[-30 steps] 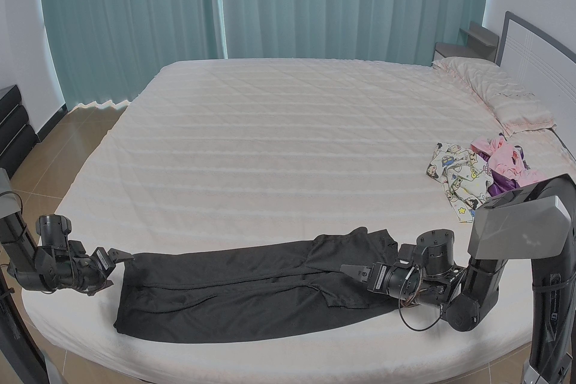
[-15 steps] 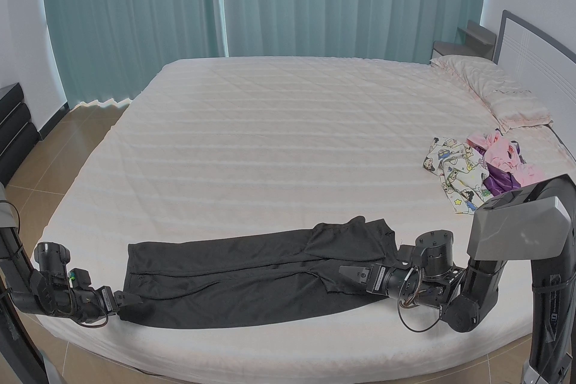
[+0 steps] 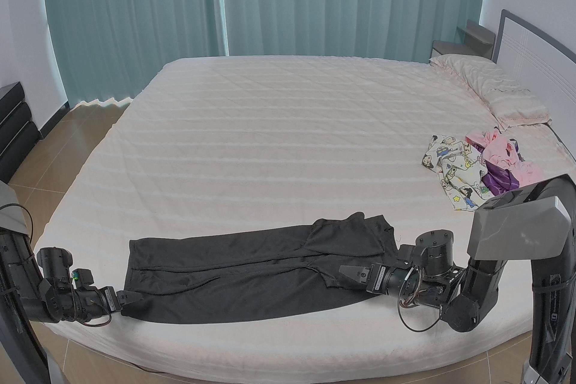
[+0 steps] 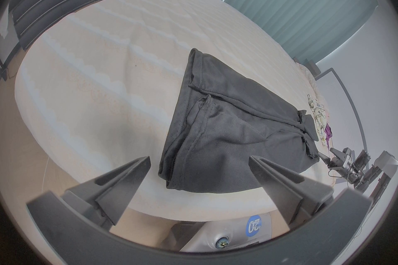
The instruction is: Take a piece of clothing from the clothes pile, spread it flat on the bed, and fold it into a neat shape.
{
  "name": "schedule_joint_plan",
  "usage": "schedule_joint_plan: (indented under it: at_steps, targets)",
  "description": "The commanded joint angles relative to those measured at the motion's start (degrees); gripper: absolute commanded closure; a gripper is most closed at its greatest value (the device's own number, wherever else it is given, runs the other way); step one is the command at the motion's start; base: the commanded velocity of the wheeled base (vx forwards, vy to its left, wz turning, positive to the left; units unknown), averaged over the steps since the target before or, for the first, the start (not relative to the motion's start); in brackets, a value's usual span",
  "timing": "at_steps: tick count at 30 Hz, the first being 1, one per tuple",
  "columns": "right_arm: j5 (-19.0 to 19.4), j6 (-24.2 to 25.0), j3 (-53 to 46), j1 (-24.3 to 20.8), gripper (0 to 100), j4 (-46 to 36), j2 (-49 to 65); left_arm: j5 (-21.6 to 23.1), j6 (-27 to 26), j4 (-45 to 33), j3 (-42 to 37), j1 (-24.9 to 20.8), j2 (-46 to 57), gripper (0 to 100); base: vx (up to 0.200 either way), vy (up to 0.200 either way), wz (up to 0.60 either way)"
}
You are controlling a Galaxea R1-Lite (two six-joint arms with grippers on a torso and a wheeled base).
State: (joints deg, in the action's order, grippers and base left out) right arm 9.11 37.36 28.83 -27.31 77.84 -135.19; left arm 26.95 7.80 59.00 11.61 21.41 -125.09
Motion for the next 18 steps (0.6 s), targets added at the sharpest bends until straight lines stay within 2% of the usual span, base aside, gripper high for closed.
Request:
schedule_joint_plan:
  at_steps: [1, 5, 6, 11, 18]
  targets:
    - [0.0, 0.0, 0.1, 0.1, 0, 0.0, 0.0, -0.1, 0.0, 1.5, -0.9, -0.1, -3.1, 0, 0.000, 0.000, 0.00]
    - [0.0, 0.0, 0.0, 0.1, 0, 0.0, 0.0, -0.2, -0.3, 2.2, -1.6, -0.1, -3.4, 0, 0.000, 0.000, 0.00]
    - [0.0, 0.0, 0.0, 0.1, 0, 0.0, 0.0, -0.3, -1.1, 2.1, -1.7, -0.1, -3.4, 100, 0.000, 0.000, 0.00]
    - [0.0, 0.0, 0.1, 0.1, 0, 0.0, -0.1, -3.2, -4.5, 1.9, -2.8, 0.2, -3.8, 100, 0.000, 0.000, 0.00]
    - [0.0, 0.0, 0.0, 0.1, 0, 0.0, 0.0, -5.2, -5.3, 1.9, -4.5, 0.9, -3.4, 100, 0.000, 0.000, 0.00]
